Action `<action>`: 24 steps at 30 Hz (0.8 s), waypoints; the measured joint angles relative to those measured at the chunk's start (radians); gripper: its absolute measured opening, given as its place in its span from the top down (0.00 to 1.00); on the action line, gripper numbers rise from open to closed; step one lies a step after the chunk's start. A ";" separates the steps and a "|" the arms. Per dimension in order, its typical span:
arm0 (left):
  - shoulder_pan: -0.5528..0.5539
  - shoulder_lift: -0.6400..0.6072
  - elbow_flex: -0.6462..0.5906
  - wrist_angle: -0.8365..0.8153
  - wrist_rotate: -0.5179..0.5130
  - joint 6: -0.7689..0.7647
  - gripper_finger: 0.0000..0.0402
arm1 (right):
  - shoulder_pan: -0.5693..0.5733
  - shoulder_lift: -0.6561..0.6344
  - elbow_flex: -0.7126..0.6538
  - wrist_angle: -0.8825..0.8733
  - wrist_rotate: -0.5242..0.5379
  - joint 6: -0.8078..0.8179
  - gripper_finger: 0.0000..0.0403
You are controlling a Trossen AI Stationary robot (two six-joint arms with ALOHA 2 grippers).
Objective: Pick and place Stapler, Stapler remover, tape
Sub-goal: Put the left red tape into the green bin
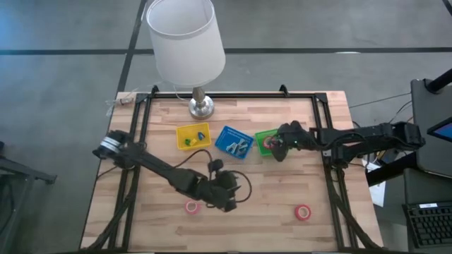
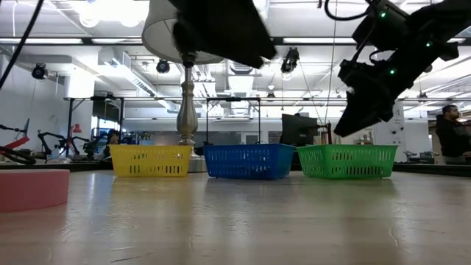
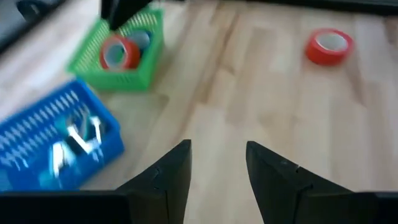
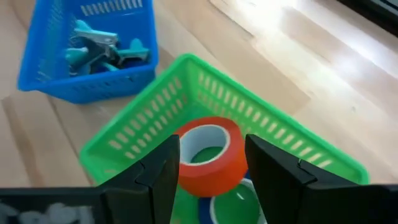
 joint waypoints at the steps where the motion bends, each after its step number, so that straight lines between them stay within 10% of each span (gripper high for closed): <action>1: -0.009 -0.017 0.000 -0.044 0.024 -0.029 0.61 | 0.007 -0.006 0.000 -0.001 -0.002 0.001 0.55; 9: -0.106 -0.048 0.000 -0.319 0.145 -0.238 0.61 | 0.030 -0.015 0.000 -0.016 0.002 0.015 0.55; 24: -0.169 -0.026 -0.048 -0.349 0.143 -0.346 0.61 | 0.026 0.047 0.001 -0.107 0.160 0.071 0.55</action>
